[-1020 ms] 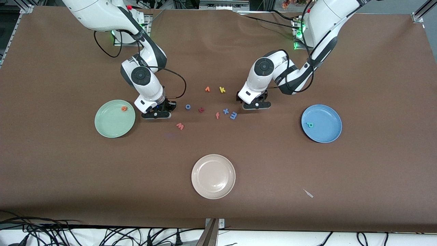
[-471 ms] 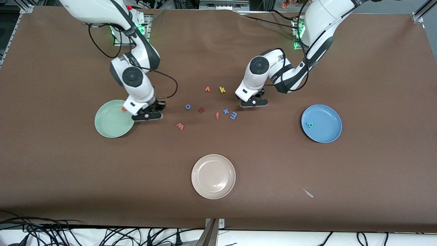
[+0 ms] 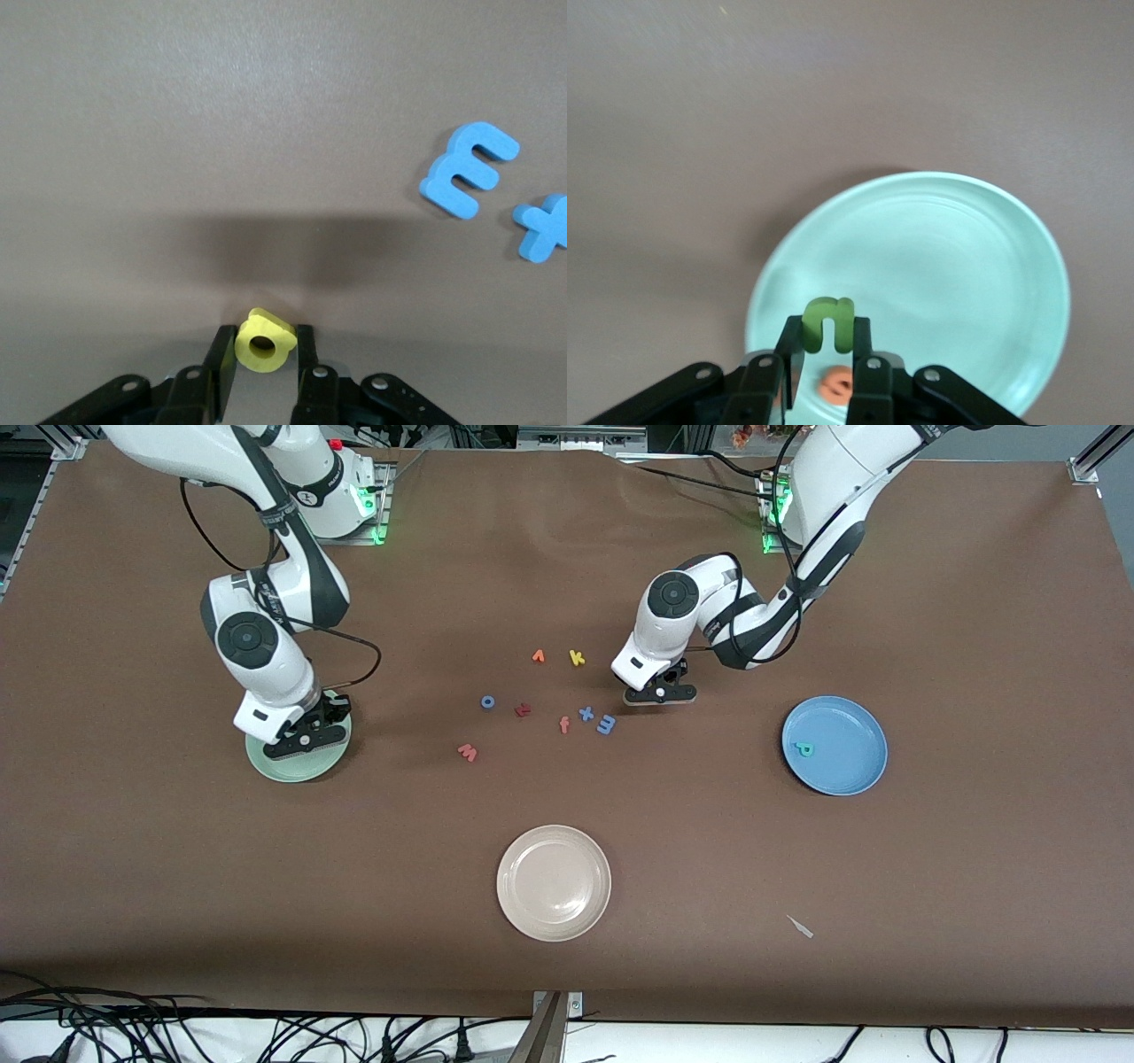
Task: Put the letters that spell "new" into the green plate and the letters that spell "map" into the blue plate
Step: 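Put the n and yellow letter on the green and blue plates with both grippers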
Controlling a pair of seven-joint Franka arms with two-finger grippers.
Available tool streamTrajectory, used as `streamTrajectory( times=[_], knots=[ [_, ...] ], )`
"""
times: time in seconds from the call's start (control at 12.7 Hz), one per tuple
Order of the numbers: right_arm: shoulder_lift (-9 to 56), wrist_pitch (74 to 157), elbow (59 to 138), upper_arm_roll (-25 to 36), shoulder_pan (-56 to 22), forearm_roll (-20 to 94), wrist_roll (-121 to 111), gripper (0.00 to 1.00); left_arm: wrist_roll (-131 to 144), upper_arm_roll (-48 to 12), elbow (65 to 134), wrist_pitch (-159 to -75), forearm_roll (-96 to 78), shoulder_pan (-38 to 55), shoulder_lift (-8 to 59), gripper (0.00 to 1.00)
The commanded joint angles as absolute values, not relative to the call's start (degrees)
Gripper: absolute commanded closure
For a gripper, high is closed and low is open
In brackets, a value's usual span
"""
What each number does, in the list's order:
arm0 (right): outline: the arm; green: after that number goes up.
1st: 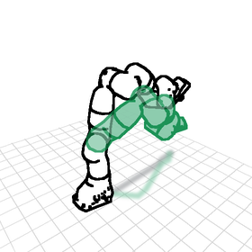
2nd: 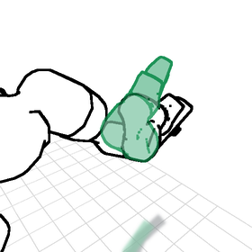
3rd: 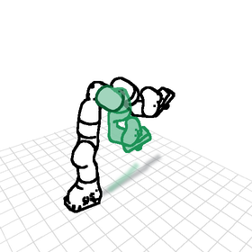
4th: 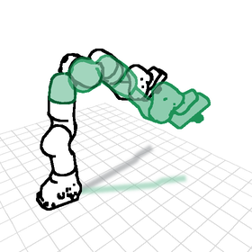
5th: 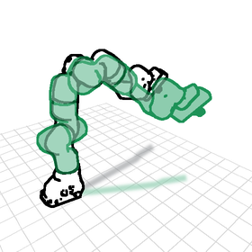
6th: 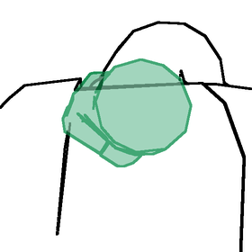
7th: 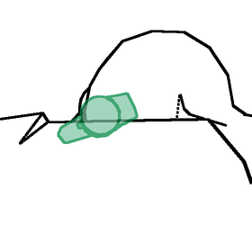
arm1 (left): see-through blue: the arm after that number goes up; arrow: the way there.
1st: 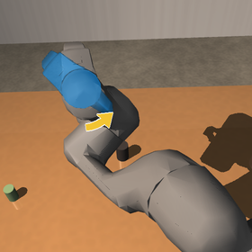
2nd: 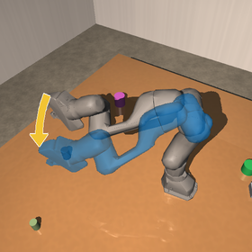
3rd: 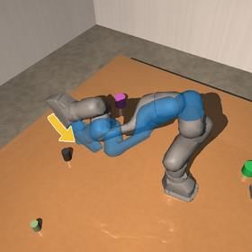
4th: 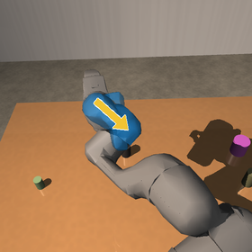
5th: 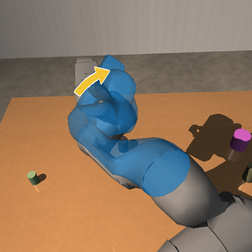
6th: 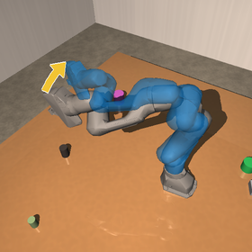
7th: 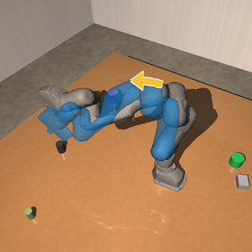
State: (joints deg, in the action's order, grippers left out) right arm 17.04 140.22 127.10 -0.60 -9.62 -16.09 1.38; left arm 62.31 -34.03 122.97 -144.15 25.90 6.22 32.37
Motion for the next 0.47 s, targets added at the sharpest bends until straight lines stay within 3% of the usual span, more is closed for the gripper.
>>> streamTrajectory(
  times=[0.0,0.16,0.24,0.31,0.39],
  knots=[
    [18.0,142.0,128.2,2.5,-9.8,-16.0,-4.9,0.91,63.7,-33.4,122.2,-142.0,28.7,6.8,32.9,0.83],
    [18.8,148.6,131.8,3.0,-9.7,-15.9,-5.3,0.89,62.1,-33.6,121.6,-138.5,28.7,5.5,31.9,0.88],
    [19.8,152.5,133.2,3.3,-9.3,-15.9,-5.4,0.88,58.4,-33.7,118.9,-132.4,27.6,4.5,31.6,0.89],
    [20.1,153.8,133.3,4.0,-9.0,-16.0,-6.4,0.75,54.0,-34.0,116.4,-126.5,26.4,3.2,31.6,0.89],
    [19.7,153.5,133.2,4.0,-9.1,-16.0,-6.1,0.33,48.8,-33.9,113.9,-122.6,23.8,1.9,31.6,0.89]
  ],
)
